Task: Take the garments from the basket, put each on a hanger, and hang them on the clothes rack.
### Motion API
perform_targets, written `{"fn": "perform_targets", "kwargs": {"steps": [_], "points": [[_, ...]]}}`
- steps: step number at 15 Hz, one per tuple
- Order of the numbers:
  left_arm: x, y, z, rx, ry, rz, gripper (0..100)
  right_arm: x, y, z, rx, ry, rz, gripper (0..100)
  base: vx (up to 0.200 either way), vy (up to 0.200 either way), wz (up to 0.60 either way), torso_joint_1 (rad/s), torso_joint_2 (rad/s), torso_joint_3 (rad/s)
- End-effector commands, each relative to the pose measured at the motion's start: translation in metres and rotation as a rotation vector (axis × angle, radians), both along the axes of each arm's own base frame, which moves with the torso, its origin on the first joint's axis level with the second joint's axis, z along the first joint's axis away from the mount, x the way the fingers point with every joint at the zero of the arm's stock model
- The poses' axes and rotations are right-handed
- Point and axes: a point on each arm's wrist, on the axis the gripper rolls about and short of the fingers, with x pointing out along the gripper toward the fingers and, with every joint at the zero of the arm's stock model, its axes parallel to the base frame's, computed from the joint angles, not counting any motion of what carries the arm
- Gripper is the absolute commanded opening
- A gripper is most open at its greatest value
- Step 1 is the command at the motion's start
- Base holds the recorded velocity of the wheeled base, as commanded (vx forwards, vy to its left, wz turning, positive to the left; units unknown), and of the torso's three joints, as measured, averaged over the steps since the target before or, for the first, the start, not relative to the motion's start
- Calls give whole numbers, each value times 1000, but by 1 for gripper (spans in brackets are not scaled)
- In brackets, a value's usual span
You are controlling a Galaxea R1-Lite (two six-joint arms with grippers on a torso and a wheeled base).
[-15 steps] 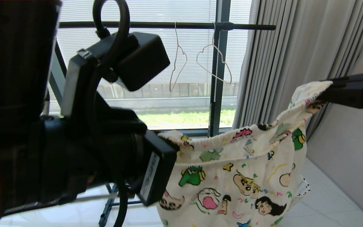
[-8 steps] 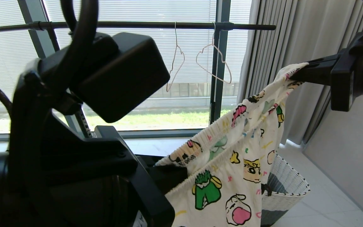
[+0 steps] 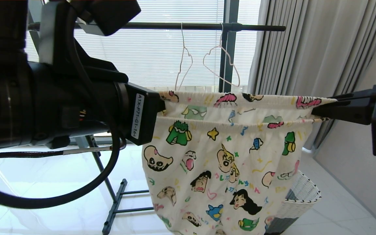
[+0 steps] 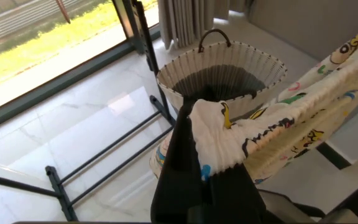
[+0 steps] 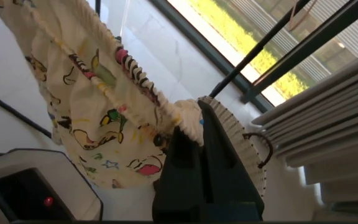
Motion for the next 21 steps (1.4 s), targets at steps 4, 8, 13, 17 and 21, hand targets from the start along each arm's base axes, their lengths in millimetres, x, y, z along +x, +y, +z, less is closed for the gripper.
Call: {"fn": "perform_targets", "kwargs": {"steps": [4, 8, 13, 17, 21], "points": [[8, -7, -10, 33, 26, 11, 0, -7, -6, -2, 1, -3, 5, 0, 0, 0, 0, 0, 0, 0], [9, -7, -11, 36, 27, 15, 0, -7, -7, -8, -14, 11, 7, 100, 0, 0, 0, 0, 0, 0], [12, -6, -25, 80, 55, 39, 0, -14, -27, -24, -49, 17, -83, 100, 0, 0, 0, 0, 0, 0], [20, 72, -60, 243, 98, 320, 0, -19, -88, -58, -210, 55, -614, 100, 0, 0, 0, 0, 0, 0], [12, 127, -74, 253, 135, 556, 0, -54, -123, -86, -208, 63, -820, 100, 0, 0, 0, 0, 0, 0]]}}
